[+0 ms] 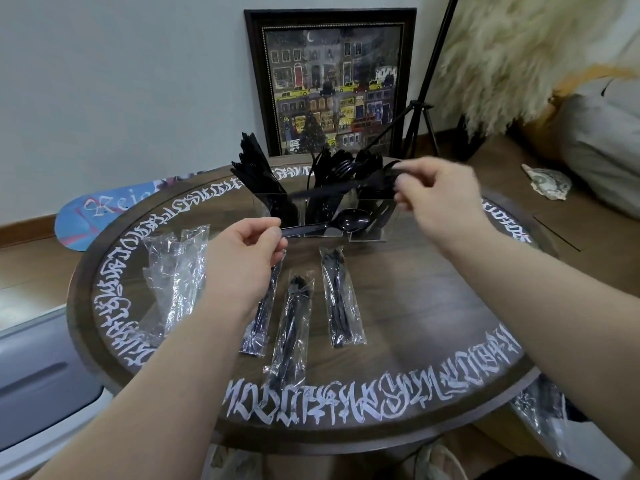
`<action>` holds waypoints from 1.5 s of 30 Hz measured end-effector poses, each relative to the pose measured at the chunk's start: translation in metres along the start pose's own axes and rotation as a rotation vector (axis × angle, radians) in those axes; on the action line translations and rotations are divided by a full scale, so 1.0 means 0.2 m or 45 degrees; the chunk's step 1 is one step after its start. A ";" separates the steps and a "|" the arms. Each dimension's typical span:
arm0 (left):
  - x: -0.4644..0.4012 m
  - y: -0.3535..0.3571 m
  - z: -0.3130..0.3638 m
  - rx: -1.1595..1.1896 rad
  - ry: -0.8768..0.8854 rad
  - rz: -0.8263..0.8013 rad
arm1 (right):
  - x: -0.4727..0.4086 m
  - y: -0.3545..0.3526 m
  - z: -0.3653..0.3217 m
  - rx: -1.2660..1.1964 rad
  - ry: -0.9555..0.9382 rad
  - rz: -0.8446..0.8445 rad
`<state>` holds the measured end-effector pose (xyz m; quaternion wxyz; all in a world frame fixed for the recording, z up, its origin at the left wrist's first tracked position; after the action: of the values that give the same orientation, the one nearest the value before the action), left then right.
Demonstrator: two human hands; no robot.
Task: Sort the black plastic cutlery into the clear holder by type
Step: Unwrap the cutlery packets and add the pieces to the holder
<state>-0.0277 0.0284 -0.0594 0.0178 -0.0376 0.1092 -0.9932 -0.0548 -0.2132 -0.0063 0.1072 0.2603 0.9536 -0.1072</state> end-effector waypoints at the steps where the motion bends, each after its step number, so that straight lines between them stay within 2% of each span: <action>1: -0.01 0.00 0.00 -0.006 -0.005 0.022 | -0.02 -0.04 -0.05 0.089 -0.137 0.074; 4: -0.02 -0.02 -0.02 0.014 -0.034 0.087 | -0.05 -0.07 -0.24 0.344 -0.523 0.162; 7: -0.03 -0.05 -0.02 0.023 -0.039 0.131 | -0.10 0.02 -0.36 0.497 -0.849 0.078; 10: -0.03 -0.07 -0.02 0.039 -0.047 0.169 | -0.16 0.14 -0.38 0.626 -1.033 -0.002; 14: -0.04 -0.09 -0.01 0.092 -0.081 0.186 | -0.19 0.30 -0.31 0.802 -1.058 -0.186; 24: -0.06 -0.14 -0.04 0.035 -0.099 0.213 | -0.15 0.43 -0.11 1.253 -0.876 -0.617; 27: -0.05 -0.13 -0.03 0.092 -0.111 0.166 | -0.10 0.38 -0.14 1.118 -0.857 -0.470; 32: -0.02 -0.05 -0.01 0.161 -0.082 0.045 | 0.00 0.25 -0.12 0.701 -0.395 -0.424; 36: 0.02 0.06 0.02 0.154 -0.052 -0.070 | 0.00 0.08 -0.07 0.245 -0.151 -0.146; 38: 0.03 0.11 0.02 0.063 -0.017 -0.109 | -0.01 -0.02 -0.08 0.246 -0.195 0.000; 41: 0.04 0.16 0.02 -0.237 0.122 -0.101 | -0.03 -0.17 -0.18 0.364 -0.398 0.156; 45: 0.06 0.22 0.03 -0.623 0.247 -0.136 | -0.10 -0.30 -0.31 0.427 -0.631 0.219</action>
<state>-0.0384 -0.0165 -0.0627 -0.0547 0.0490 0.3452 -0.9357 -0.0784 -0.2579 0.0668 0.3007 0.3199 0.8419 -0.3138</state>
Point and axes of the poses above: each hand's wrist, its own x-axis away from the middle knuckle, its own y-axis out of the palm, z = x × y, the point moved 4 cm from there along -x, towards the middle knuckle, and after that the axes turned 14 degrees about -x, right-handed, at the moved point
